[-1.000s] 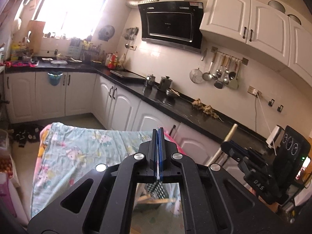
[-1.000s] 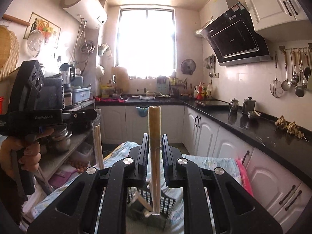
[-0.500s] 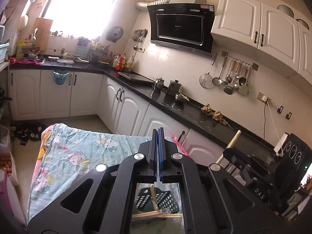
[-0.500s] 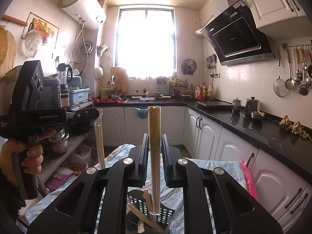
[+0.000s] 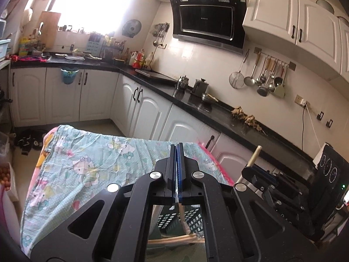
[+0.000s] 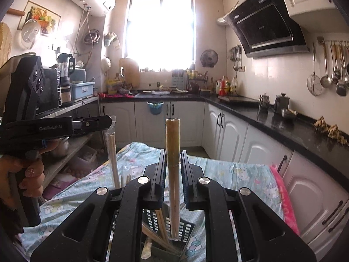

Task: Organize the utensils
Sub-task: 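Lift the held chopsticks with both tools and lower them into the caddy, then open both tools to release the chopsticks into the caddy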

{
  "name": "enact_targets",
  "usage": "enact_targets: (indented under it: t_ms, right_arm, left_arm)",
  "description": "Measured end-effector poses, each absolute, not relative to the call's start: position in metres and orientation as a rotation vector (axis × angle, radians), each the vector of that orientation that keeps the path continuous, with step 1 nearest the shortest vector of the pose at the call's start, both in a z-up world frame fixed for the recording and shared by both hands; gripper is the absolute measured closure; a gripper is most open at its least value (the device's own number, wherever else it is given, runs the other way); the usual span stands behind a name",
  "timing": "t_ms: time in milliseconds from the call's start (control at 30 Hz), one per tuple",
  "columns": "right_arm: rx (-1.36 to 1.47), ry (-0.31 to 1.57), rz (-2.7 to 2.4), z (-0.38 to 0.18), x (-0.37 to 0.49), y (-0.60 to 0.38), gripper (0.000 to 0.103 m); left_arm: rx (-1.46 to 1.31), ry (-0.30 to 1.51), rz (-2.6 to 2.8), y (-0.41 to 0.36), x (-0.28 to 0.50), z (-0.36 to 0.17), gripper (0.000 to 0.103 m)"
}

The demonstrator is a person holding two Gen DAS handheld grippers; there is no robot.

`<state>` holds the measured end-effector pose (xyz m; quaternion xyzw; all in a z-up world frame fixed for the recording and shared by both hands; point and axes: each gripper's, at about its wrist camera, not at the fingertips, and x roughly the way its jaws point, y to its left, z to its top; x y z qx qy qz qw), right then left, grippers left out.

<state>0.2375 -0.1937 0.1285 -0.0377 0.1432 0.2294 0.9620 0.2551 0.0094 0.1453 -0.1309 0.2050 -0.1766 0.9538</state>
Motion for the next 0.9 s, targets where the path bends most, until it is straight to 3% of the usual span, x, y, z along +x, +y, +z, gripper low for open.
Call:
enact_targets:
  t_ms: [400,467,500,533,600,633,900]
  right_arm:
    - [-0.042,0.399,0.464,0.091,0.253,-0.189,0.089]
    - [-0.034,0.419,0.461,0.087,0.254,-0.189,0.081]
    - [-0.029,0.423,0.458,0.085,0.254,-0.189,0.066]
    - [-0.022,0.425,0.454,0.084,0.252,-0.190,0.059]
    - [-0.008,0.429,0.457,0.081,0.250,-0.191,0.059]
    - [-0.004,0.432,0.457,0.080,0.249,-0.192,0.058]
    - [-0.005,0.396,0.454,0.086,0.230,-0.199,0.040]
  left_arm:
    - [-0.284,0.503,-0.357,0.009,0.266,0.105,0.103]
    - [-0.287,0.516,-0.354,0.011,0.264,0.100,0.103]
    - [-0.287,0.519,-0.354,0.011,0.263,0.098,0.103]
    - [-0.286,0.525,-0.352,0.012,0.262,0.096,0.100]
    - [-0.286,0.533,-0.350,0.014,0.259,0.094,0.077]
    - [-0.287,0.534,-0.347,0.015,0.258,0.094,0.071]
    - [-0.303,0.505,-0.330,0.029,0.238,0.103,0.043]
